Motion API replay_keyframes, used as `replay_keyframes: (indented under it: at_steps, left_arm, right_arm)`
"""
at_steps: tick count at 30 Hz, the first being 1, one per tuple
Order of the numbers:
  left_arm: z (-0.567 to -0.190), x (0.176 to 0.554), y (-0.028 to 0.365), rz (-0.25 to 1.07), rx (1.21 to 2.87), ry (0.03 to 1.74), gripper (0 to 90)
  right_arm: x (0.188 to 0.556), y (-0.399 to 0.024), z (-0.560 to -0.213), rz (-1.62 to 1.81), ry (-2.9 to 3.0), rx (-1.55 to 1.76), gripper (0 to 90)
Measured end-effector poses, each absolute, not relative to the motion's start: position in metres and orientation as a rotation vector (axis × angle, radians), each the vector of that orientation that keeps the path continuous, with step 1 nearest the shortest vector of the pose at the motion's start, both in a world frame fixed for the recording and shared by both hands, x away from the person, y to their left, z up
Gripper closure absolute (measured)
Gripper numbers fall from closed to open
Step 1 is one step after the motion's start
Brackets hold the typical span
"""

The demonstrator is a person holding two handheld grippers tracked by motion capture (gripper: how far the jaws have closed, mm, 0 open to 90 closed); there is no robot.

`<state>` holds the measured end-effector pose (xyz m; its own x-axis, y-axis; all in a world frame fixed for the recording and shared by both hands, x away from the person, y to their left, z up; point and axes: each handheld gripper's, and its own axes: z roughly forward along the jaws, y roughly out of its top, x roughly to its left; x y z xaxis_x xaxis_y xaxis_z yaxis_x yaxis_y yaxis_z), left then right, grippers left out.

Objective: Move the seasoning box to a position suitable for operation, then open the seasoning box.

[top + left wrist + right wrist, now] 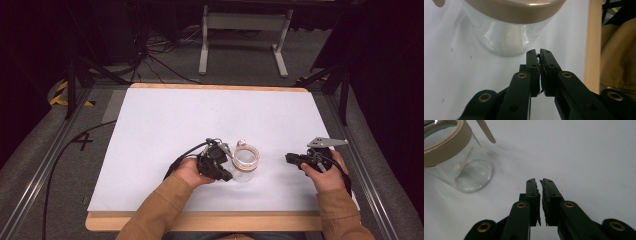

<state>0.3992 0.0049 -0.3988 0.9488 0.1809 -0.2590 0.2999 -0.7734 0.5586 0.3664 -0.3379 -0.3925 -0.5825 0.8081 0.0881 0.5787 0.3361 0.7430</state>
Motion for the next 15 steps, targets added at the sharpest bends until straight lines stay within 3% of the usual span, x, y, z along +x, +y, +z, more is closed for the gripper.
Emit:
replay_keyframes:
  at_steps: [8, 15]
  left_arm:
    - [-0.353, 0.398, 0.027, -0.214, 2.307, 0.304, 83.2]
    - [-0.331, 0.403, 0.031, -0.079, 2.121, 0.344, 83.6]
  right_arm:
    - [0.363, -0.340, -0.396, 1.083, 2.310, 1.254, 84.4]
    - [0.353, -0.348, -0.396, 1.075, 2.279, 1.280, 84.4]
